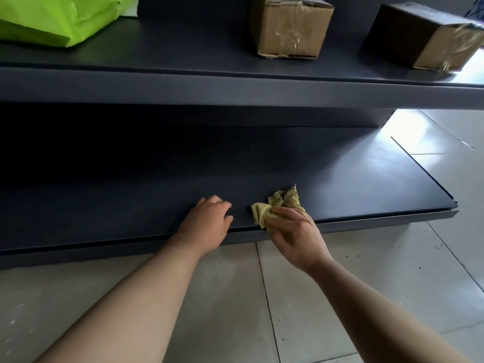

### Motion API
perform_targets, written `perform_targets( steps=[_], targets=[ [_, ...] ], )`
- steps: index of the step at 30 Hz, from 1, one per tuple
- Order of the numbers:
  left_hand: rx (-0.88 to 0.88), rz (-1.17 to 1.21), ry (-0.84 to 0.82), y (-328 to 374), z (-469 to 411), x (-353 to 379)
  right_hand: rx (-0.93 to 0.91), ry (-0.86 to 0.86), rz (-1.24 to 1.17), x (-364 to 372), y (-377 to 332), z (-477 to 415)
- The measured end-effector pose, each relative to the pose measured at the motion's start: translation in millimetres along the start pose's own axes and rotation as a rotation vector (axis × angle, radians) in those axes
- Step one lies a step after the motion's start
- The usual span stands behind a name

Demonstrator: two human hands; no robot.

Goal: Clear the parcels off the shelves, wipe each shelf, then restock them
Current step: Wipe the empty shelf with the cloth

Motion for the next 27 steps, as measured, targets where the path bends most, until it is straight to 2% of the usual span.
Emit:
perform_targets(
  steps=[2,5,10,13,16,18,23,27],
  targets=[
    [-0.046,0.160,0.008,13,-8,8,0.143,0.109,-0.164,-4,-1,-4],
    [-0.135,0.324,-0.061,37,-18,19,0.479,0.195,-0.356,-15,4,-13],
    [-0.188,0.376,-0.138,68,-15,14,0.794,0.232,-0.526,-55,-1,-5],
    [-0.287,0.457,-0.214,86,2,-4,0.979,0.258,-0.657,-86,-14,12],
    [-0.368,0.574,-0.298,121,19,-39,1.165,0.303,-0.713,-128,-32,29],
    [-0.376,0.624,-0.295,145,31,-66,1.270,0.328,-0.750,-155,-44,39],
    [-0.291,0.610,-0.334,223,46,-159,1.573,0.371,-0.877,-249,-81,57],
    [-0.244,0.655,-0.443,282,48,-228,1.678,0.388,-0.932,-321,-116,62]
  ],
)
Point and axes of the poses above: each hand's wrist, its own z-axis away from the middle knuckle, its own x-axis out of the palm, y = z × x, the point moved 2 cm from there along -z, towards the middle knuckle, and after that the axes turned 4 degrees about y, right-handed, at the moved point
